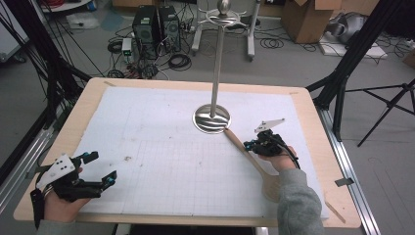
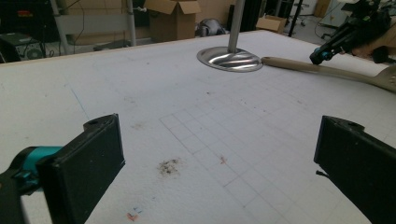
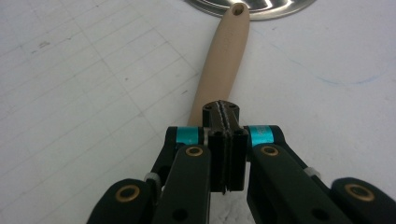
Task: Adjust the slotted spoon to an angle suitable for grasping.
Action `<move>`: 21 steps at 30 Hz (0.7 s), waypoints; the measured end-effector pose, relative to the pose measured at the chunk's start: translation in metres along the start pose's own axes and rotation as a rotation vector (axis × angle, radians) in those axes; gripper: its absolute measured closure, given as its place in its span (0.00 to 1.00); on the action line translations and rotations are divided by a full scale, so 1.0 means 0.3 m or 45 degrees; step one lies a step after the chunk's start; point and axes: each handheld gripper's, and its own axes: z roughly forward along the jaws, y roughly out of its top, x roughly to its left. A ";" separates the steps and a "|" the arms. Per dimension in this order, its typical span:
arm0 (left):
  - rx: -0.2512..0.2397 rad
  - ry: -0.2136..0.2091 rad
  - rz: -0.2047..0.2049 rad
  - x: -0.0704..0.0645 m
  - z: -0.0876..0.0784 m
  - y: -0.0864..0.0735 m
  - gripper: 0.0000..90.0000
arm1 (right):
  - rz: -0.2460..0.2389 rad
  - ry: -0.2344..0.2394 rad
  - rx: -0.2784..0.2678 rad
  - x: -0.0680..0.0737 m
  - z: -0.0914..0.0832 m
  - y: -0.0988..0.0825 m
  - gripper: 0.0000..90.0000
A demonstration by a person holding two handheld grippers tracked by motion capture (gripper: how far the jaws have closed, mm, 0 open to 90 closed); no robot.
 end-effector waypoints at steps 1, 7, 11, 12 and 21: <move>0.001 0.001 0.000 0.000 0.000 0.000 0.02 | -0.002 0.007 0.000 0.004 0.000 0.001 1.00; 0.003 -0.001 0.001 -0.002 0.002 -0.001 0.02 | -0.055 0.045 -0.005 0.016 0.002 0.004 1.00; 0.003 -0.001 0.003 -0.002 0.001 0.000 0.02 | -0.068 0.008 0.051 0.016 0.012 -0.001 1.00; 0.004 -0.002 0.005 0.000 0.000 0.000 0.02 | -0.068 0.010 0.051 0.015 0.012 -0.001 1.00; 0.001 0.001 0.002 -0.001 -0.001 0.000 0.02 | -0.101 0.084 0.062 0.030 0.022 0.002 1.00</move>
